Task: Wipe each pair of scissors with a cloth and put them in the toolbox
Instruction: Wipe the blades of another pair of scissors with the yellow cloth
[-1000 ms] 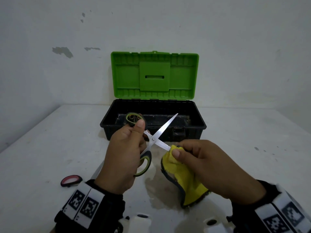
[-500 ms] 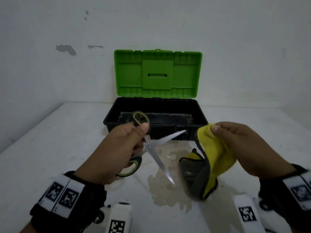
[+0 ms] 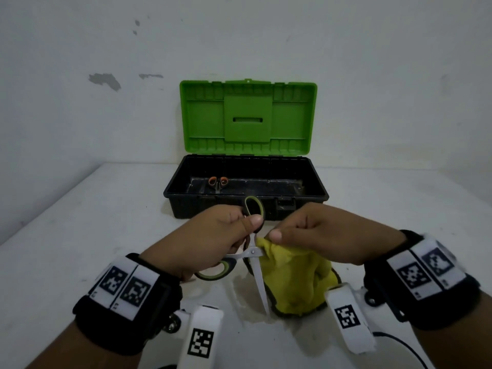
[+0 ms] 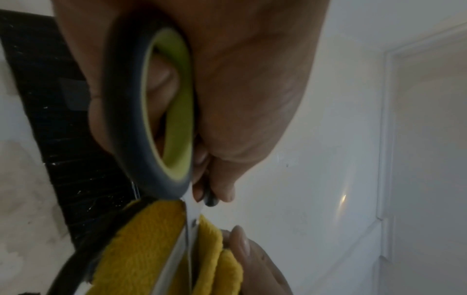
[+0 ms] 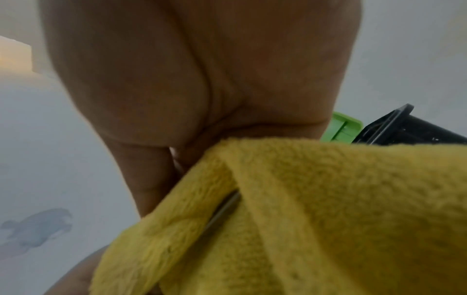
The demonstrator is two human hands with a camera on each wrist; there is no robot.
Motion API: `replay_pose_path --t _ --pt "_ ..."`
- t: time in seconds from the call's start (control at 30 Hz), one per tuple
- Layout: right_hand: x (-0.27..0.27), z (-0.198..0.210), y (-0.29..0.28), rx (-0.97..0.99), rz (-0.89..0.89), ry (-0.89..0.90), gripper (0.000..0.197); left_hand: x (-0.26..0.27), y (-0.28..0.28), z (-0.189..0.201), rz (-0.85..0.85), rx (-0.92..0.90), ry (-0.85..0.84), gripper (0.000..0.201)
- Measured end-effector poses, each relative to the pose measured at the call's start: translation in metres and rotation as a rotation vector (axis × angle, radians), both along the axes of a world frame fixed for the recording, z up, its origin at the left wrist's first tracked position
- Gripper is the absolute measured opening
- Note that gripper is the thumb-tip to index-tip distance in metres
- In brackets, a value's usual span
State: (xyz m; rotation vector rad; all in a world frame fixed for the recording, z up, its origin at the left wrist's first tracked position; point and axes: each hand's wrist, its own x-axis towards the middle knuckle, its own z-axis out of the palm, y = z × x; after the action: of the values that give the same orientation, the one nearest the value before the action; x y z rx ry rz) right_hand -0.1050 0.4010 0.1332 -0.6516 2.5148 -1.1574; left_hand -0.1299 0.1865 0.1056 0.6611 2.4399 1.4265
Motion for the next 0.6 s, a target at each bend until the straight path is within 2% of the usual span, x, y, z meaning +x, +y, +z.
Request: replay_pose_path --t 0.1,0.2,0.27,0.4,0.6 --pt "0.002 -0.004 0.000 0.038 0.037 0.009 0.050 -0.001 -0.001 -0.004 0.001 0.002 0.008 0.042" --pt "-0.001 -0.006 -0.004 0.077 0.029 0.084 0.017 -0.001 0.002 -0.005 -0.017 0.016 0.045 0.042" --pt "-0.002 -0.007 -0.006 0.050 -0.007 0.106 0.009 -0.001 0.005 -0.003 -0.025 0.021 0.080 0.040" --pt "-0.004 -0.012 -0.010 0.049 -0.038 0.120 0.010 -0.001 0.005 -0.003 -0.022 0.015 0.102 0.035" --pt "0.000 -0.021 -0.011 0.056 0.057 0.103 0.020 0.006 0.002 -0.004 -0.012 -0.012 0.106 0.033"
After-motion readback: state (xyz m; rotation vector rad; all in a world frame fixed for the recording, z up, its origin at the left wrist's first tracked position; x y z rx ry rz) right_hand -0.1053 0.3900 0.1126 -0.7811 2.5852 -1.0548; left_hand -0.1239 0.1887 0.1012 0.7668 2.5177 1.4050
